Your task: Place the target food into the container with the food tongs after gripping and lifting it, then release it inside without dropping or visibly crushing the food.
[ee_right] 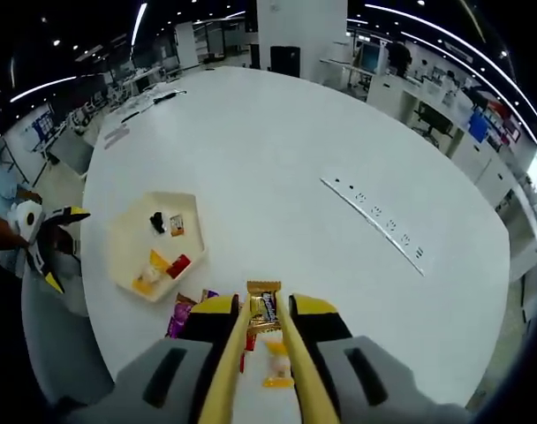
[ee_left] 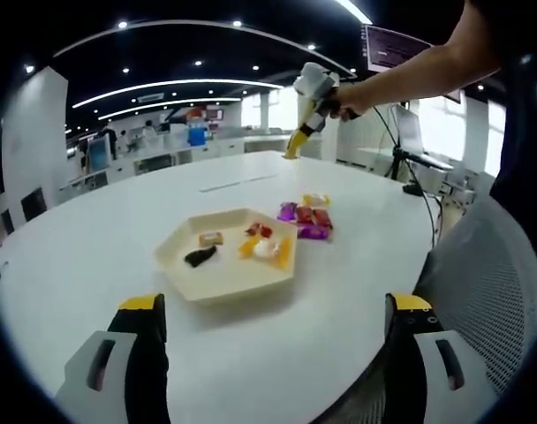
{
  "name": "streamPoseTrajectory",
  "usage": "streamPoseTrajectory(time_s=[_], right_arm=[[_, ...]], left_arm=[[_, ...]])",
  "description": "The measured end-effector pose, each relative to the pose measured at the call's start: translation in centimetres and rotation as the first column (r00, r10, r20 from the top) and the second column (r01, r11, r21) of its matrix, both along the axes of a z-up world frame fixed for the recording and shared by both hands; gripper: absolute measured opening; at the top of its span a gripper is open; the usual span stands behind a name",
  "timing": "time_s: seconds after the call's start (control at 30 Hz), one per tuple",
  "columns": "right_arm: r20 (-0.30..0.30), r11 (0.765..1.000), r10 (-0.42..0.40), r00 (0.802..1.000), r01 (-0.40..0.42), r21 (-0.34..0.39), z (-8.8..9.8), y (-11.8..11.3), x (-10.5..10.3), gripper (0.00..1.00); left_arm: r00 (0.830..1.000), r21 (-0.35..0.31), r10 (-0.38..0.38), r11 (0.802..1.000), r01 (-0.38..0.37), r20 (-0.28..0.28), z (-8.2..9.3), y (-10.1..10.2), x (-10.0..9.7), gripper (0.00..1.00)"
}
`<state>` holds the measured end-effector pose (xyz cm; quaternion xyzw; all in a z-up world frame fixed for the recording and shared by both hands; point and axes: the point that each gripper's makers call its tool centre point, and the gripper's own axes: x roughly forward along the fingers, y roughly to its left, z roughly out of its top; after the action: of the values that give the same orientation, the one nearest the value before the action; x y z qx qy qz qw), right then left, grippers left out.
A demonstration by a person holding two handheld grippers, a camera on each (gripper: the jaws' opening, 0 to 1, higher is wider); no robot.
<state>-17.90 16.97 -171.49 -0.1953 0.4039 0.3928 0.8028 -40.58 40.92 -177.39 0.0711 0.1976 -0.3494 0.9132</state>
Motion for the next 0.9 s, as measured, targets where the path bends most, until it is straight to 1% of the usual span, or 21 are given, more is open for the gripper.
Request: streamPoseTrajectory(time_s=[0.43, 0.7, 0.83, 0.9], right_arm=[[0.003, 1.0, 0.014, 1.0, -0.015, 0.014, 0.4, 2.6, -0.8, 0.21], [0.004, 0.998, 0.049, 0.999, -0.049, 0.027, 1.0, 5.1, -1.7, 0.21], [0.009, 0.998, 0.059, 0.998, -0.06, 0.027, 1.2, 6.2, -1.7, 0.21], [0.004, 0.997, 0.067, 0.998, -0.067, 0.04, 1.5, 7.0, -2.0, 0.21]], left_arm=[[1.0, -0.001, -0.004, 1.0, 0.004, 0.007, 0.2, -0.1, -0.1, 0.99], [1.0, 0.005, -0.004, 1.0, 0.004, 0.002, 0.0, -0.1, -0.1, 0.99], [1.0, 0.007, -0.003, 1.0, 0.003, 0.003, 0.0, 0.0, -0.1, 0.99], [1.0, 0.009, -0.002, 1.0, 0.002, 0.004, 0.0, 0.0, -0.1, 0.99]])
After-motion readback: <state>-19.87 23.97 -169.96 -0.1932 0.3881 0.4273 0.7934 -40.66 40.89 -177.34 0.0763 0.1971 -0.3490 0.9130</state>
